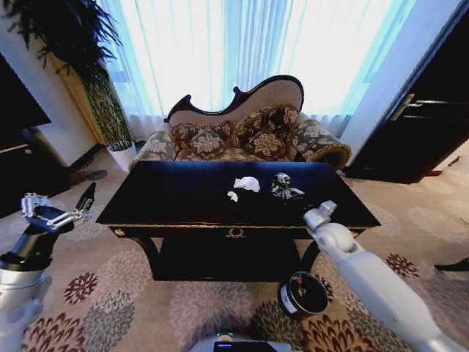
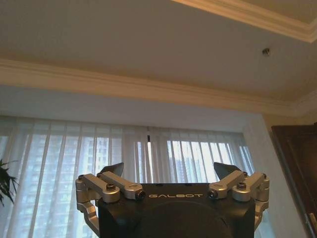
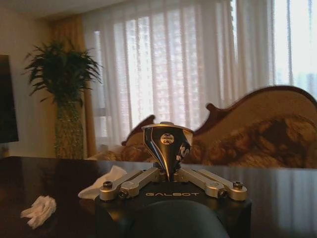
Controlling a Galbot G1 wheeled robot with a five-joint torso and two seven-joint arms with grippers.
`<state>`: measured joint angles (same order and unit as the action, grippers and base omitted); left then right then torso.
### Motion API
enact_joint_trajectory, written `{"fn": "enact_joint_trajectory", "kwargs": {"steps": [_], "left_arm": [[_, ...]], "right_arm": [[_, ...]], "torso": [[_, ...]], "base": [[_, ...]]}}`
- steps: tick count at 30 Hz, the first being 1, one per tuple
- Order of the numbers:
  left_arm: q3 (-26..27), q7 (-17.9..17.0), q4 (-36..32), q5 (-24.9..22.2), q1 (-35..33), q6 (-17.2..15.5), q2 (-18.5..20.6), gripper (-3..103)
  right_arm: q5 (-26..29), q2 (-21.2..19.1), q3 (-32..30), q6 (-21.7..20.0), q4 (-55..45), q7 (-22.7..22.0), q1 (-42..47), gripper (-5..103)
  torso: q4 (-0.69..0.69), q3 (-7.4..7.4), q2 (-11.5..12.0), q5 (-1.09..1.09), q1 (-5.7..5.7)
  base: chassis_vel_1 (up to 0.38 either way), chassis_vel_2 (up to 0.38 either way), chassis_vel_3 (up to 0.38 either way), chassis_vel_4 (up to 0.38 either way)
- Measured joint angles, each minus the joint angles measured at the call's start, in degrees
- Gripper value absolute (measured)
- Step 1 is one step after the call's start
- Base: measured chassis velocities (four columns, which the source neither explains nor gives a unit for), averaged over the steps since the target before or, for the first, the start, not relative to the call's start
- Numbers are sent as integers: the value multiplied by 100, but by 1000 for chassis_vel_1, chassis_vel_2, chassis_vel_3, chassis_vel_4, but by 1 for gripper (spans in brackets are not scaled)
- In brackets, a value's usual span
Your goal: Move to the front of the table and place the trash on the table into the trash bin.
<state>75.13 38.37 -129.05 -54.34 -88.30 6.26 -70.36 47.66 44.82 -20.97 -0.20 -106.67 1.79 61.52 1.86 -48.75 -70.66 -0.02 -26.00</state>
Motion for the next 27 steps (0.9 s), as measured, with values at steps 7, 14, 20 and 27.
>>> {"fn": "enact_joint_trajectory", "kwargs": {"steps": [7,14,20,27], "left_arm": [[-26,-23,-300,-74,0,-15,-312,100],[-78,-26,-425,-95,8,-22,-479,100],[52,-26,-485,-304,-29,-14,-487,100],[361,-40,-574,-564,-97,-12,-461,100]], "right_arm": [[-38,190,-711,-30,-1284,-546,1841,0],[-205,447,-1243,192,-2125,-1004,2959,0],[-520,712,-1696,384,-2367,-1112,3604,0],[-789,709,-1671,662,-1975,-1060,3712,0]], "torso": [[0,0,-1,2,0],[1,1,-1,0,1],[1,1,-1,0,0],[0,0,-1,2,0]], "base": [[0,0,0,0],[0,0,0,0],[0,0,0,0],[0,0,0,0]]}}
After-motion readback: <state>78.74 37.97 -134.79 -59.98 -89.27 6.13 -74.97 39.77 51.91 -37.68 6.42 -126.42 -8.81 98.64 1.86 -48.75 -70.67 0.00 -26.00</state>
